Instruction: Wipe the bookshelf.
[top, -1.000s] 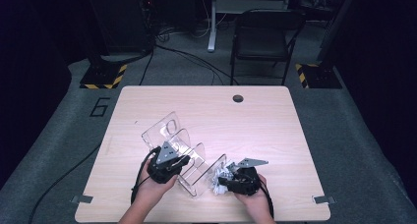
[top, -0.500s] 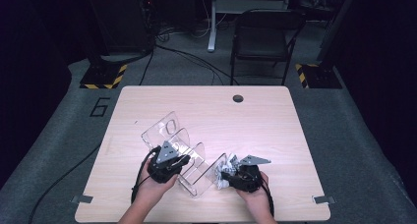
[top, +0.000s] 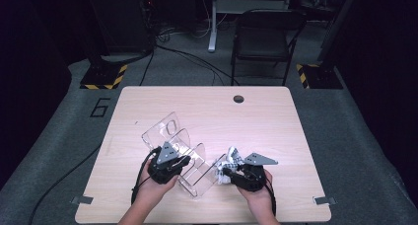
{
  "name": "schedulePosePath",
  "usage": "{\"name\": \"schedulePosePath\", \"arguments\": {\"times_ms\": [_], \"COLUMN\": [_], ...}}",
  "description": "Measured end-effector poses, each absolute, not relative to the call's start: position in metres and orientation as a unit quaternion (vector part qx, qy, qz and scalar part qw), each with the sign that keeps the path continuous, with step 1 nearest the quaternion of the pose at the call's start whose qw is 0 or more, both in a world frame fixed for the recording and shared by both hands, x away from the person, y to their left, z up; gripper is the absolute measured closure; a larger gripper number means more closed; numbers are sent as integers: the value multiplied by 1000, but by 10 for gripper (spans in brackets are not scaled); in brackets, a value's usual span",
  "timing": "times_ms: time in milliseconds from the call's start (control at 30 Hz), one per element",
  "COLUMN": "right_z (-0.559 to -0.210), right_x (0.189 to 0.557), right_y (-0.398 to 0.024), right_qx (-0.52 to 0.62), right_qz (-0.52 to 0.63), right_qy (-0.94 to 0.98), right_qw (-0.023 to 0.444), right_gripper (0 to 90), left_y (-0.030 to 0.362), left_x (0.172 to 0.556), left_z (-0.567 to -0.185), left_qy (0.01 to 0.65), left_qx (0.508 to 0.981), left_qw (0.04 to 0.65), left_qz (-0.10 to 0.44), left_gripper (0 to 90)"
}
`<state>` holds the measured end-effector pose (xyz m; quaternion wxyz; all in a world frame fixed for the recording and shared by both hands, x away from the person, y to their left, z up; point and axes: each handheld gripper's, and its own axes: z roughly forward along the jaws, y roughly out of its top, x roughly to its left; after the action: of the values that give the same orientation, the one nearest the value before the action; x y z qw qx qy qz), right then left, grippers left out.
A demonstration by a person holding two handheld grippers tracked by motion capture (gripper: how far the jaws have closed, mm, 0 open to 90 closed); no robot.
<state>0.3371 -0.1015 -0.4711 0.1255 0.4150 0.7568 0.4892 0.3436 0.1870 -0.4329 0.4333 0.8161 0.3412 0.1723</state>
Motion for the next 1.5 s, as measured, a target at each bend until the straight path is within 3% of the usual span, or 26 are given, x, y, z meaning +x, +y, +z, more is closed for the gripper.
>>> {"name": "schedulePosePath", "arguments": {"times_ms": [233,433,600,1100,1300,1500], "right_z": [-446,-439,-453,-510,-481,-458], "right_x": [322,322,321,315,309,298], "right_y": [-105,-103,-92,-69,-69,-63], "right_qx": [383,376,377,363,358,351], "right_qz": [519,542,534,468,489,515], "right_qy": [748,740,753,805,793,779], "right_qw": [157,133,76,25,53,73], "right_gripper": [637,634,637,640,634,575], "left_y": [187,187,187,187,188,188], "left_x": [343,343,343,343,343,343], "left_z": [-433,-433,-433,-433,-433,-433], "left_qy": [341,341,340,341,338,338], "left_qx": [816,816,817,816,817,816], "left_qw": [433,433,433,434,434,435], "left_qz": [172,172,172,173,175,175], "left_gripper": [857,858,858,858,857,857]}}
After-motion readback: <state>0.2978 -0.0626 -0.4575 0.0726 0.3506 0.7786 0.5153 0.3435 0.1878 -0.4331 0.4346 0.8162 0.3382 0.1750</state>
